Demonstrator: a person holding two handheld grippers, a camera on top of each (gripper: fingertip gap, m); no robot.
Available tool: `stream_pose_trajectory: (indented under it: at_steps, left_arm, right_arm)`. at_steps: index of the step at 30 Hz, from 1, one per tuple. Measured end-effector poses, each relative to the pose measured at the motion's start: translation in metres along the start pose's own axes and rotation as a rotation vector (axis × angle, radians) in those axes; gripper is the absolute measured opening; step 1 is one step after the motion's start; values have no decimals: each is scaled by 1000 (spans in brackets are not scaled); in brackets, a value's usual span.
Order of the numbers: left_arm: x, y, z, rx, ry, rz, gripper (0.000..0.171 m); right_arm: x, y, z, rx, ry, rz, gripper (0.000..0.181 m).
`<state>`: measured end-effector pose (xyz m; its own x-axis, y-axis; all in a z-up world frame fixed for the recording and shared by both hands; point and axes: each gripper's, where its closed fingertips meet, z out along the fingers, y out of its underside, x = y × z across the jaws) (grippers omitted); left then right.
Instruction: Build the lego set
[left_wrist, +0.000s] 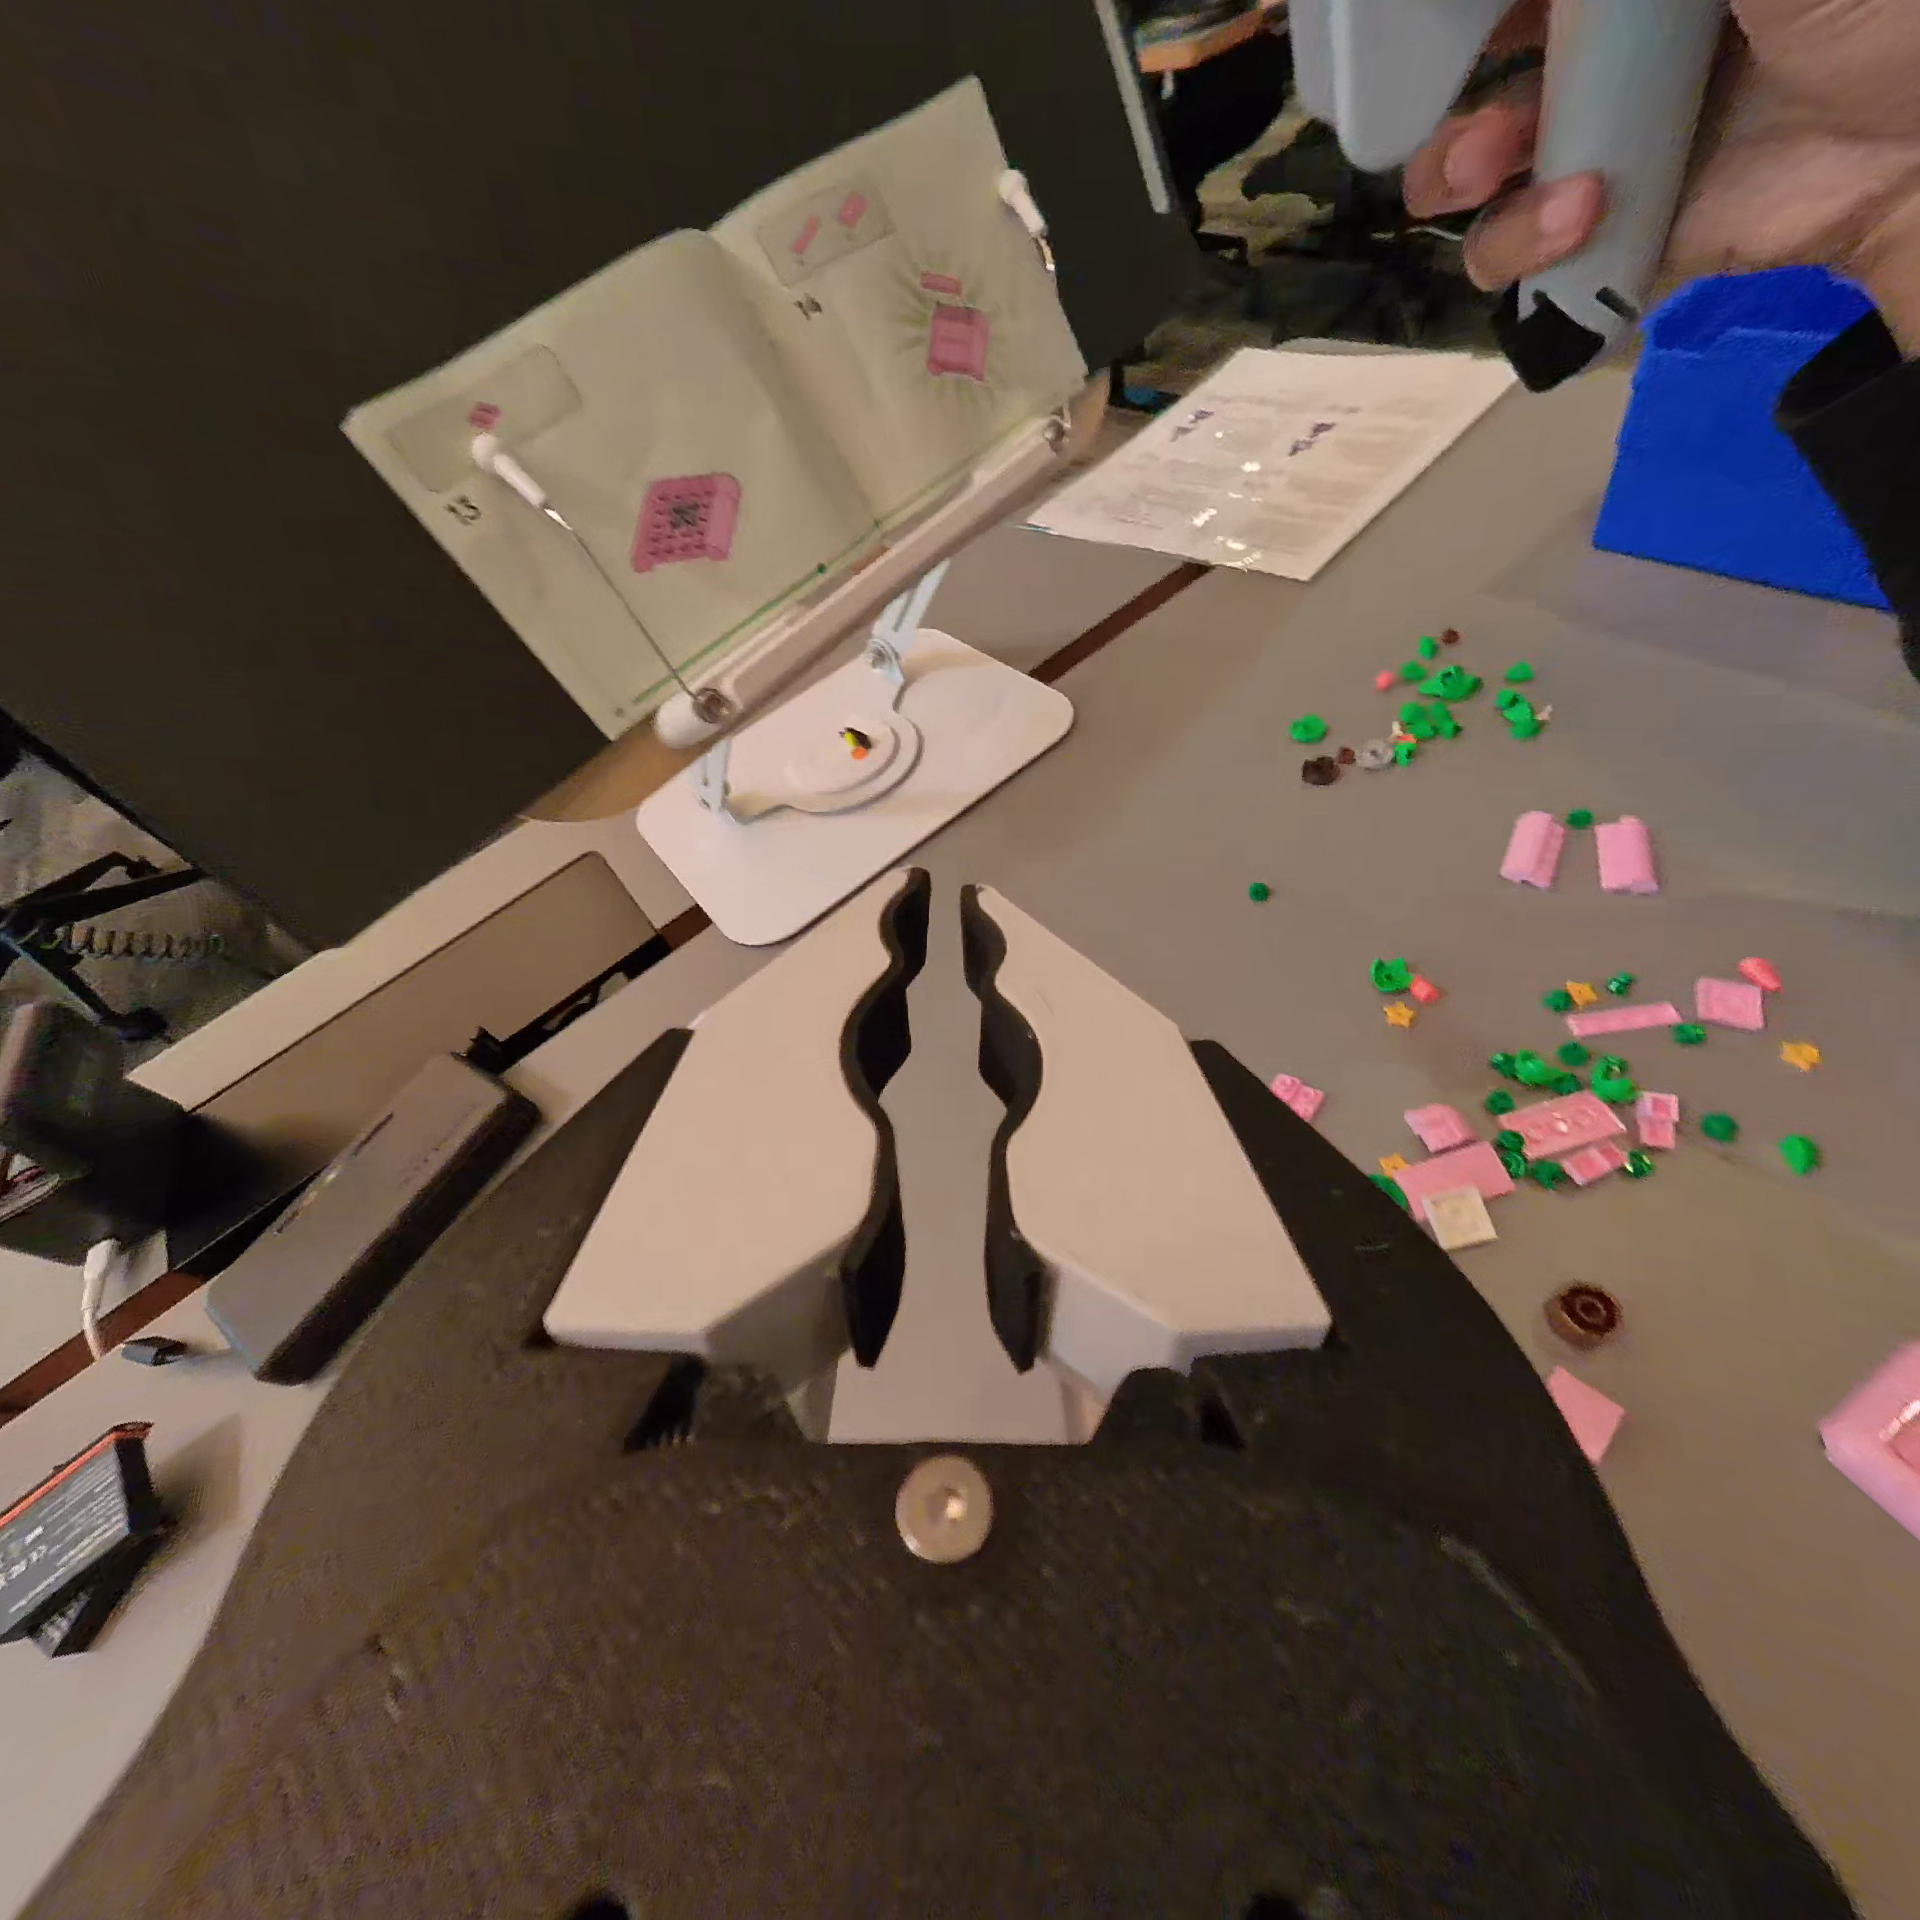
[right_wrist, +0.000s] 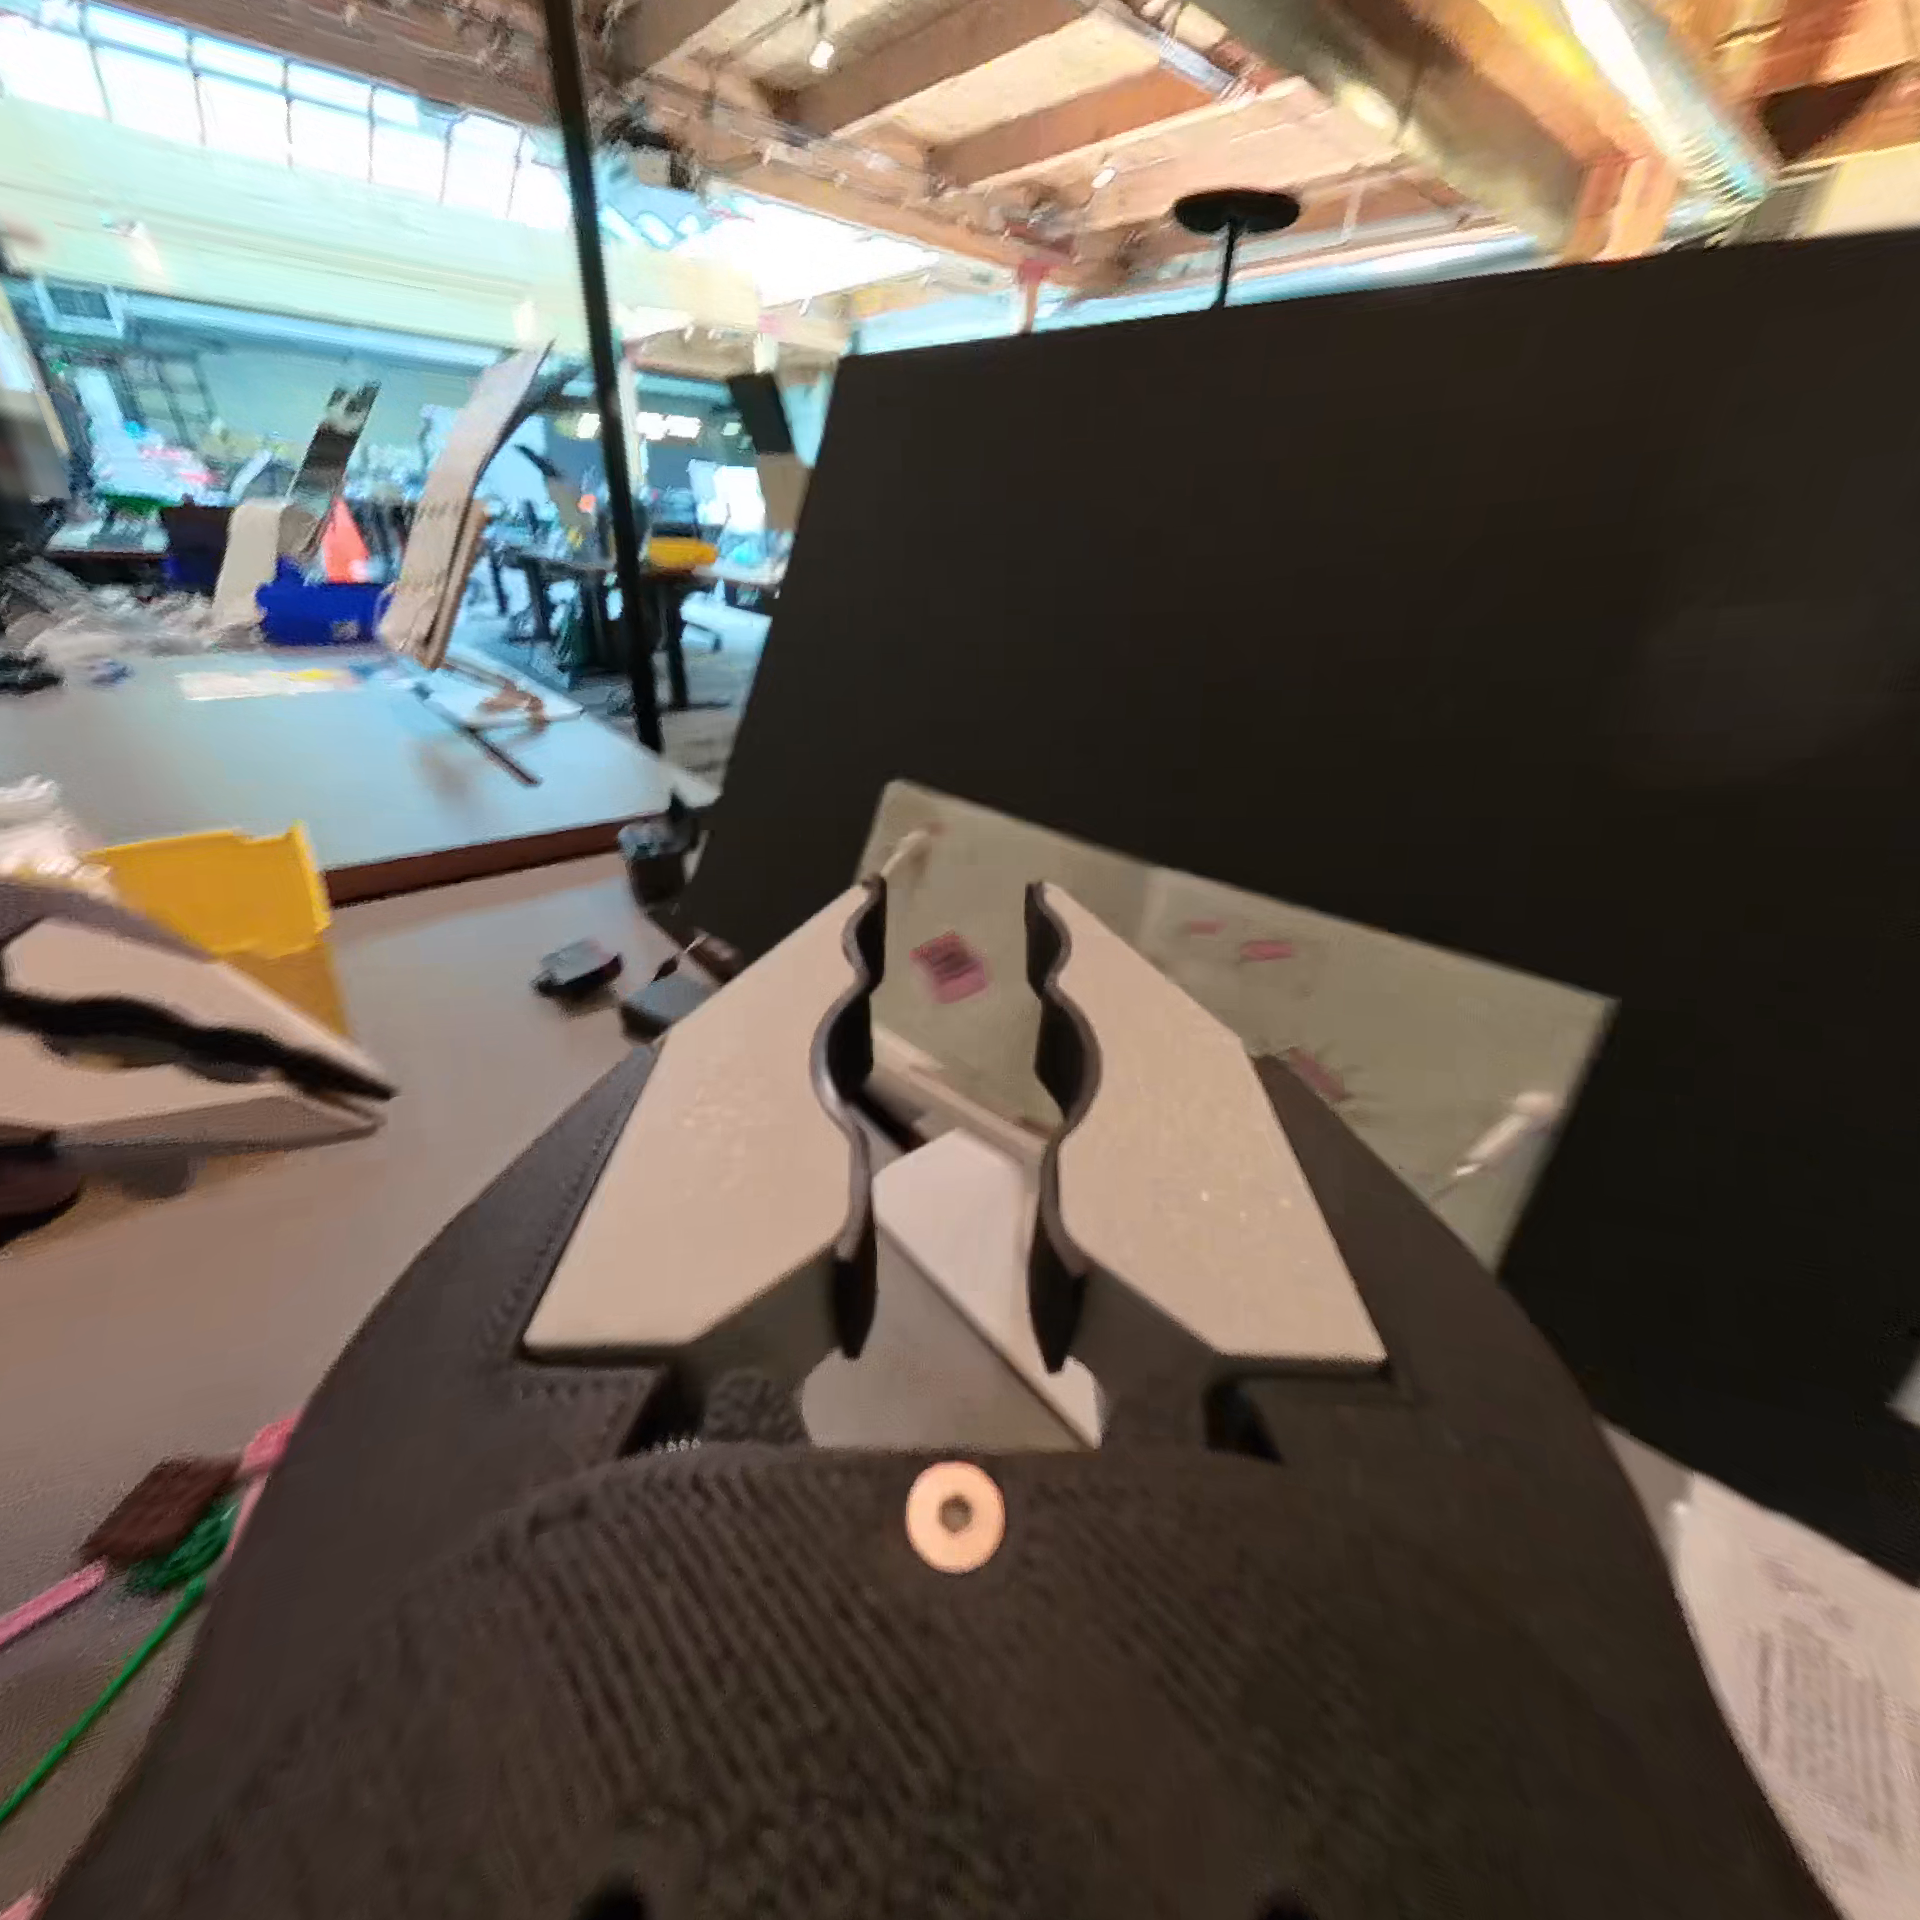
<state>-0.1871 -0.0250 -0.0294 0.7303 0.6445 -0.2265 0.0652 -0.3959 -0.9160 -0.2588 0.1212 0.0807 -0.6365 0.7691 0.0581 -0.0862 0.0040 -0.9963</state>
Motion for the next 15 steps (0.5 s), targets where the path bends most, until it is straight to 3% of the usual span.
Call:
stream_pose_trajectory:
  at_steps: [5,9,12,15]
  left_arm:
    - [29,16,8,8,89,-10,7]
    - [51,35,18,1,170,-30,15]
    - [63,51,22,-5,192,-45,19]
    - [68,65,21,0,213,-92,20]
  right_arm:
    - [-73,68,-19,-210,-64,-116,27]
    - [-96,136,-56,-361,-64,-187,29]
    - [-97,168,-87,-339,-22,-134,30]
    - [-96,175,-107,-289,1,-11,30]
